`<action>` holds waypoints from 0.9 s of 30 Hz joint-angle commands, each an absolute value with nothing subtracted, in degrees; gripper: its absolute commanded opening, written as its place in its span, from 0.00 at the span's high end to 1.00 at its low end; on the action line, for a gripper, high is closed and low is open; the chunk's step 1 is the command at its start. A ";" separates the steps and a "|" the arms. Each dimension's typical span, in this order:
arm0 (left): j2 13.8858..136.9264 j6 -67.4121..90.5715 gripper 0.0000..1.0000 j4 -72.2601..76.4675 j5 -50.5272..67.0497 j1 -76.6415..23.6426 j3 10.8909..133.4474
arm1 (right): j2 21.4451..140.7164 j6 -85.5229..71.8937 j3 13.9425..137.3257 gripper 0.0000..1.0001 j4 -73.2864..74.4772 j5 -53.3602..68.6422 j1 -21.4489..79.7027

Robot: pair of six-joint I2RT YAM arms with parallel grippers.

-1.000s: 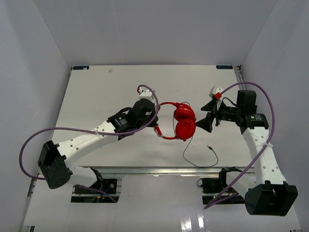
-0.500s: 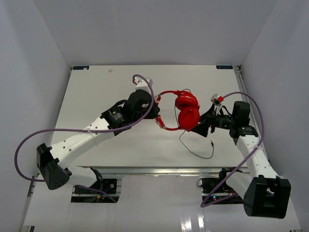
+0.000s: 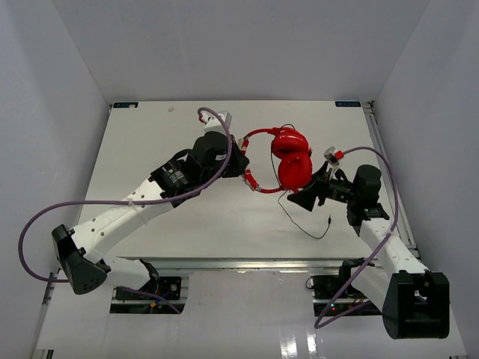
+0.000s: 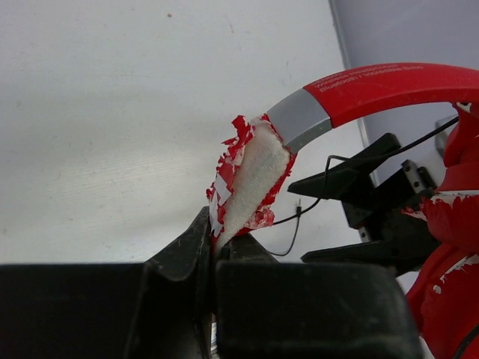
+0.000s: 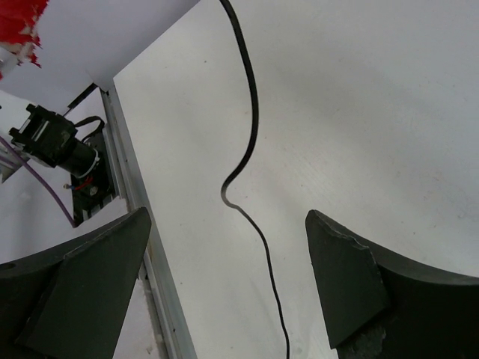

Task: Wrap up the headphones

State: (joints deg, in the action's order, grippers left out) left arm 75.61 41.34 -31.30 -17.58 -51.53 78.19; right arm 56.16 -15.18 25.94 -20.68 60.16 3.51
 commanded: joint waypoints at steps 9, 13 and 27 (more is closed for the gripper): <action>73.94 44.47 1.00 -27.97 -17.47 -51.40 87.59 | 64.27 -10.22 22.87 0.10 -46.85 60.30 15.03; 74.00 44.12 1.00 -29.10 -19.12 -51.39 90.67 | 66.06 -3.92 23.20 0.05 -45.06 64.32 15.41; 73.24 45.29 1.00 -29.97 -20.06 -51.33 95.49 | 66.80 18.61 27.10 0.18 -23.06 65.98 18.51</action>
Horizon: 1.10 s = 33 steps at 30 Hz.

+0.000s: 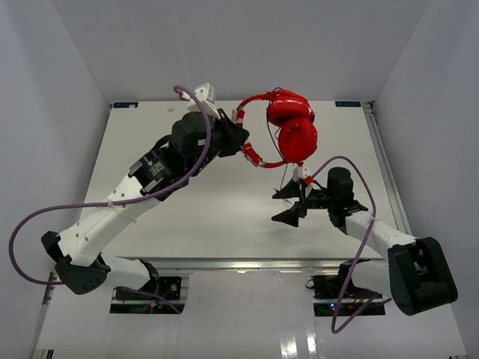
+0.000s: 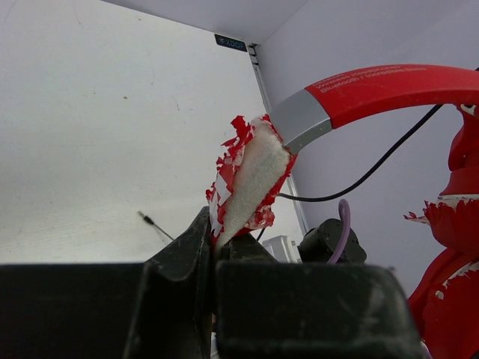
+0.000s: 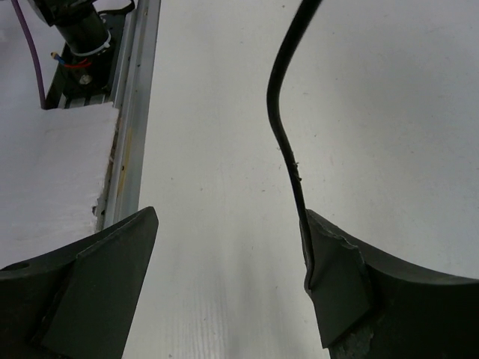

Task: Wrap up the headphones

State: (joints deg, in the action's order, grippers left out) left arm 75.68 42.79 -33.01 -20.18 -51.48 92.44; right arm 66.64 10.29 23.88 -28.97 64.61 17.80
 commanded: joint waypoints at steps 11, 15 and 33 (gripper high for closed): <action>71.64 45.35 1.00 -30.23 -24.57 -51.33 95.01 | 63.57 33.43 31.44 0.63 -2.13 65.05 19.60; 71.47 45.55 1.00 -29.78 -26.01 -51.33 95.29 | 60.54 34.16 32.55 0.72 0.12 65.06 19.60; 76.69 43.08 1.00 -31.13 -35.99 -48.68 96.94 | 53.22 49.42 54.34 0.92 37.79 36.56 19.75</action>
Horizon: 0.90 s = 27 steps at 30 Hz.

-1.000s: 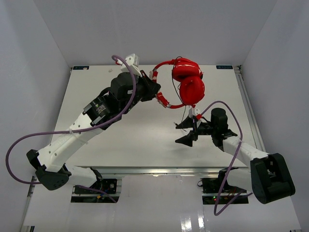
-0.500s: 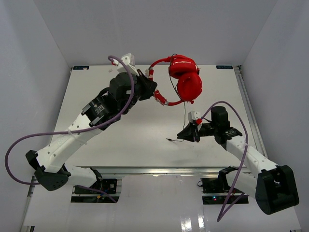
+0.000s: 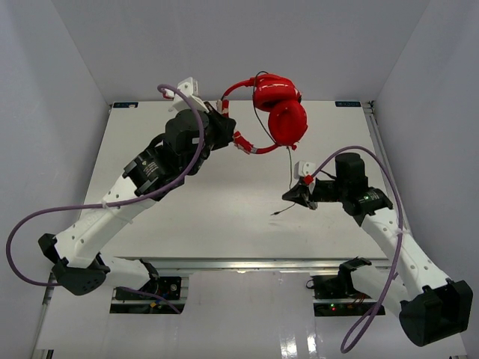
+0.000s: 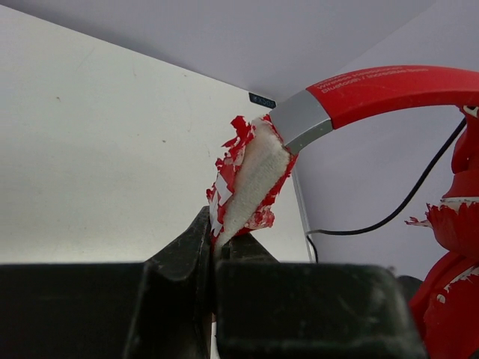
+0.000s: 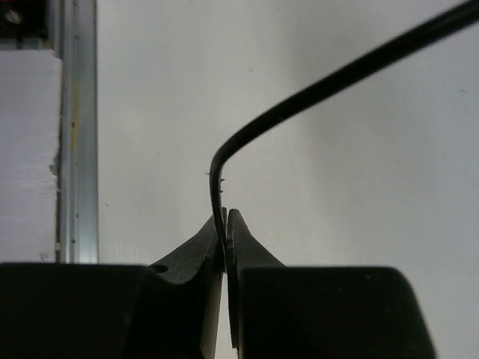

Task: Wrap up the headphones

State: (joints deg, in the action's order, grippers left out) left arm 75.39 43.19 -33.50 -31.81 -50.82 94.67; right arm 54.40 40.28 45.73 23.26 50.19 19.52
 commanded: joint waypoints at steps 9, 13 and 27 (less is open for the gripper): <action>84.15 45.02 1.00 -28.93 -31.89 -43.04 97.81 | 48.49 68.17 66.49 0.92 51.19 18.41 21.45; 89.94 45.12 1.00 -29.15 -30.77 -42.69 102.88 | 46.71 76.46 66.88 0.92 54.53 13.56 22.17; 105.29 43.77 1.00 -31.99 -22.95 -42.54 104.95 | 42.19 94.57 66.53 0.92 49.60 2.38 23.47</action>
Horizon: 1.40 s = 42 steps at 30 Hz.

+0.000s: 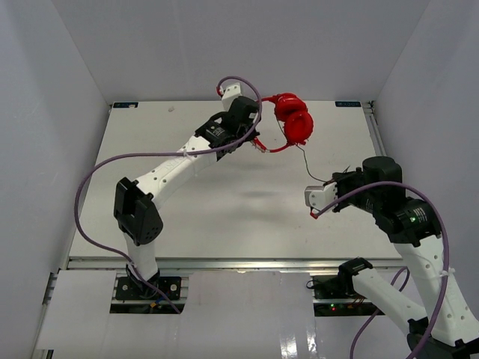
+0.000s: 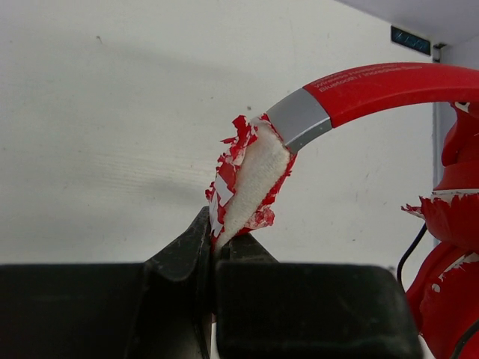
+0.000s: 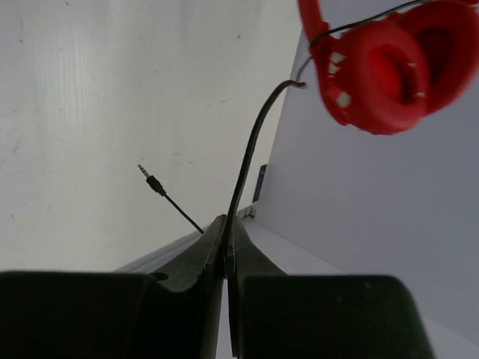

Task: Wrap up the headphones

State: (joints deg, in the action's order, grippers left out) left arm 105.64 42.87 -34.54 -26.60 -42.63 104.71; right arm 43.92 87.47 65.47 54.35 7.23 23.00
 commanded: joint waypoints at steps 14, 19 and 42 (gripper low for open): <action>105.28 35.50 1.00 -28.13 -10.84 -48.54 90.64 | 47.38 79.16 68.45 0.92 40.23 10.41 23.78; 104.51 34.55 1.00 -26.69 -8.09 -49.98 88.04 | 48.68 75.19 68.23 0.92 40.98 15.14 24.58; 111.76 35.73 1.00 -23.87 2.29 -51.33 92.61 | 46.75 77.54 63.85 0.92 44.36 25.27 29.98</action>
